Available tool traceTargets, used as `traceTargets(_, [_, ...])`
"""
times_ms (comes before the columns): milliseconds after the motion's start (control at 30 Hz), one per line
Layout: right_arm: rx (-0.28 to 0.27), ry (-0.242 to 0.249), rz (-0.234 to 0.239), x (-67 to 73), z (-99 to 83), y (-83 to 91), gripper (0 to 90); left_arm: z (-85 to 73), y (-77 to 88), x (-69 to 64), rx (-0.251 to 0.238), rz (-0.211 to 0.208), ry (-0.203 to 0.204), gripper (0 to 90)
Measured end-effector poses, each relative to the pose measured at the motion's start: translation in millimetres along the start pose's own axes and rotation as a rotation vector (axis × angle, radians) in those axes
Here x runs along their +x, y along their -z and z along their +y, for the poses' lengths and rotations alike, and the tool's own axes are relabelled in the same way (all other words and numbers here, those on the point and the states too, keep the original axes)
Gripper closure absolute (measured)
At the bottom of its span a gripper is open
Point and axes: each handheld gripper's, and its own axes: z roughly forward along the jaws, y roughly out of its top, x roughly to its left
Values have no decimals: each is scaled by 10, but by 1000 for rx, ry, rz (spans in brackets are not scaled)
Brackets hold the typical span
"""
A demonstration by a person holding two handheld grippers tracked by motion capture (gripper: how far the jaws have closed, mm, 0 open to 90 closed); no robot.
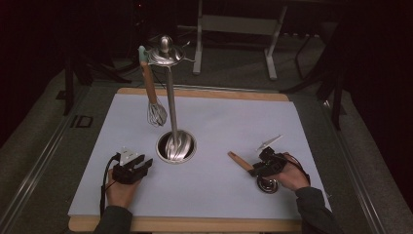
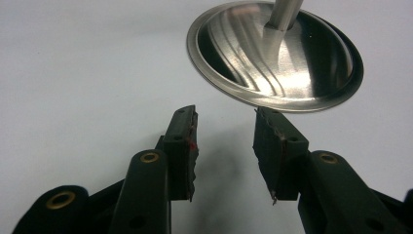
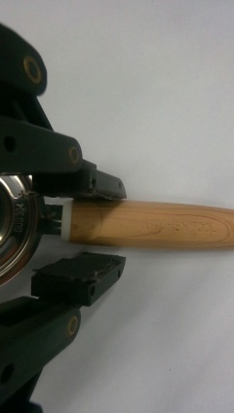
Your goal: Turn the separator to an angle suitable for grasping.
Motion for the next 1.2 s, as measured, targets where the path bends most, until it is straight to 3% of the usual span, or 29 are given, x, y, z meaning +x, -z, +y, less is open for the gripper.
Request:
traceTargets(267, [61, -10, 61, -25, 21, 19, 626, 1, -2, -1, 2, 3, 0, 605])
traceTargets(400, [51, -11, 68, 16, 5, 30, 652, 2, -4, -5, 8, 3, -6, 605])
traceTargets(633, [103, -16, 50, 14, 49, 9, 691, 4, -8, -13, 12, 8, -13, 605])
traceTargets(867, [204, -3, 11, 80, 187, -19, 698, 4, -10, -18, 13, 10, -16, 605])
traceTargets(1000, [207, 1, 4, 104, 197, -14, 703, 4, -9, -17, 13, 9, -15, 605])
traceTargets(1200, [165, 2, 18, 125, 193, 8, 707, 4, -9, -18, 12, 9, -16, 605])
